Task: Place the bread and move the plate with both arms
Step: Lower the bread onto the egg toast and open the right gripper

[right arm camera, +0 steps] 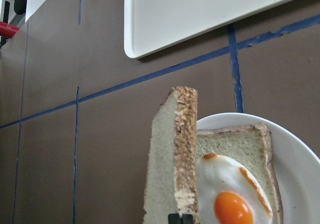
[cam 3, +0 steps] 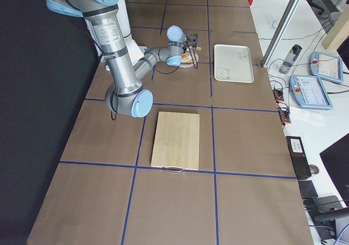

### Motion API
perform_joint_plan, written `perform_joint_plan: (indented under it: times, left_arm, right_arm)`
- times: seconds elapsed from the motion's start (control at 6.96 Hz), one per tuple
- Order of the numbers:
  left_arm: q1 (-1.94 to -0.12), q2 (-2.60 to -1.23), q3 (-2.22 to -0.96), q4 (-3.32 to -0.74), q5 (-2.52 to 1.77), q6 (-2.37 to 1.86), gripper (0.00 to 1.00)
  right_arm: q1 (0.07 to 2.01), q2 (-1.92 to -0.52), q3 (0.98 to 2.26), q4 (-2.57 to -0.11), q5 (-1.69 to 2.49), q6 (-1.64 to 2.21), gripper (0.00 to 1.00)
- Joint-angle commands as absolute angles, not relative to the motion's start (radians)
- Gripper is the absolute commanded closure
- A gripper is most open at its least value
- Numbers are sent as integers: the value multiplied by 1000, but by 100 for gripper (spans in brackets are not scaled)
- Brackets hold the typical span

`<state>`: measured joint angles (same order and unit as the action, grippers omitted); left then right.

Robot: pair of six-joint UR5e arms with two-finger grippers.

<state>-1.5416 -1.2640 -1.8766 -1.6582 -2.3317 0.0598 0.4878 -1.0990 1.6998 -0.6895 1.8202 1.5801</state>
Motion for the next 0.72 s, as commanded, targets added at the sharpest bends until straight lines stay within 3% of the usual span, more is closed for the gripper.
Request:
perform_joint_plan:
  times: [0.0,0.57]
  left_arm:
    - [-1542,-1264,-1876,-1660,-2332,60,0]
    - [-1542,-1264,-1876,-1660,-2332,60,0]
  right_arm:
    - [453,-1101,1672,-687,1786,1578,100]
    - [443,-1123,1651,-684,1776,1571,99]
